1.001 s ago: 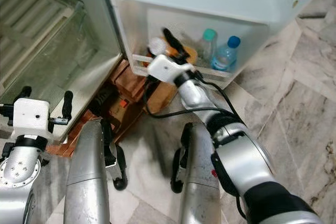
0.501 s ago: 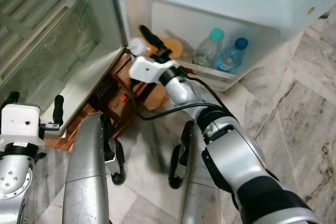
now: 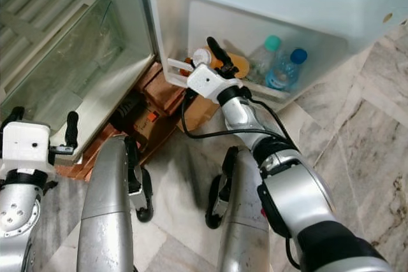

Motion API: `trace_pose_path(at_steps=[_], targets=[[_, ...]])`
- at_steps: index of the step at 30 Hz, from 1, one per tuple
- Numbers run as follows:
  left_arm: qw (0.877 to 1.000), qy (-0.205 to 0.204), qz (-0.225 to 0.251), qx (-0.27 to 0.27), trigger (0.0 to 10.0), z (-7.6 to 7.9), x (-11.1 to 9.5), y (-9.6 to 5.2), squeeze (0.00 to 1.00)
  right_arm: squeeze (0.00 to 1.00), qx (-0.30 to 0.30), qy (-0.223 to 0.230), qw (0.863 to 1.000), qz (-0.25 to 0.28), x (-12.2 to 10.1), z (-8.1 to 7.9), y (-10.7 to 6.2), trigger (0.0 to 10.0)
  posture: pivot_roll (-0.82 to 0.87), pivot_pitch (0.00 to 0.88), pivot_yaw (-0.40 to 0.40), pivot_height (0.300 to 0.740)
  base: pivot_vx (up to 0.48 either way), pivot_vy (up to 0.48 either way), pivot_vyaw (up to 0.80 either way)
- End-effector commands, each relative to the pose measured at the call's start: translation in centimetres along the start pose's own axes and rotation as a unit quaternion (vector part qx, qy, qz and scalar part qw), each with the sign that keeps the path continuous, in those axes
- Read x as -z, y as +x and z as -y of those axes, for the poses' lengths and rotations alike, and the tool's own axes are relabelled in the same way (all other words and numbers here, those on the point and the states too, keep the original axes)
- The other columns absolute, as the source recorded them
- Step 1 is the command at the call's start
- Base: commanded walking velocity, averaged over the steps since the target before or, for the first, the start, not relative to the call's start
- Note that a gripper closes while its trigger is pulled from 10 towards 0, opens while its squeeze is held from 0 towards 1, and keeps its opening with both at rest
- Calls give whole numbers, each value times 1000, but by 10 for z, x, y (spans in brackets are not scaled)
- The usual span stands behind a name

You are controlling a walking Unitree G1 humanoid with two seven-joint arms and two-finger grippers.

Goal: Restocking fridge

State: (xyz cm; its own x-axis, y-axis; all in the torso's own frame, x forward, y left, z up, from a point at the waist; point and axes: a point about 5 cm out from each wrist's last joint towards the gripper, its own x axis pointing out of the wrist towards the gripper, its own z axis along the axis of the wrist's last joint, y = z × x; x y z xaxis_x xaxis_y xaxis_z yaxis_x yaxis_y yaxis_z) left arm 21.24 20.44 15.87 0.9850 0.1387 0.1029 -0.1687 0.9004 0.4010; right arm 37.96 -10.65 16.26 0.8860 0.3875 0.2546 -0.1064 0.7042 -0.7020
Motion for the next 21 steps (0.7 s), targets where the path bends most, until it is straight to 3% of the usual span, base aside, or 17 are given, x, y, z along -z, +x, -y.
trace_pose_path(at_steps=[1, 8, 10, 11, 12, 13, 21], targets=[[1000, 5, -18, 6, 10000, 1, 7, -4, 0, 0, -20, 22, 996, -81, 32, -12, -25, 10000, 301, 425, -44, 526, 0, 0, 0], [1000, 5, -14, 7, 10000, 2, 6, 0, 0, 0, 27, 59, 990, -126, 44, -7, -32, 10000, 300, 406, -41, 526, 0, 0, 0], [1000, 3, -12, 7, 10000, 2, 6, 2, 0, 0, 49, 103, 982, -152, 51, -4, -37, 10000, 294, 399, -38, 526, 0, 0, 0], [1000, 3, -11, 8, 10000, 3, 5, 3, 0, 459, 59, 122, 978, -159, 53, -3, -39, 10000, 292, 397, -37, 526, 0, 0, 0], [1000, 2, -11, 8, 10000, 3, 5, 3, 0, 459, 64, 133, 976, -162, 54, -2, -40, 10000, 291, 396, -37, 526, 0, 0, 0], [1000, 2, -10, 9, 10000, 4, 6, 4, 0, 1000, 65, 132, 975, -165, 56, -2, -41, 10000, 287, 393, -34, 526, 0, 0, 0], [1000, -1, -5, 11, 10000, 7, 6, 11, 0, 1000, 77, 128, 975, -164, 57, 11, -39, 10000, 274, 377, -35, 526, 0, 0, 0]])
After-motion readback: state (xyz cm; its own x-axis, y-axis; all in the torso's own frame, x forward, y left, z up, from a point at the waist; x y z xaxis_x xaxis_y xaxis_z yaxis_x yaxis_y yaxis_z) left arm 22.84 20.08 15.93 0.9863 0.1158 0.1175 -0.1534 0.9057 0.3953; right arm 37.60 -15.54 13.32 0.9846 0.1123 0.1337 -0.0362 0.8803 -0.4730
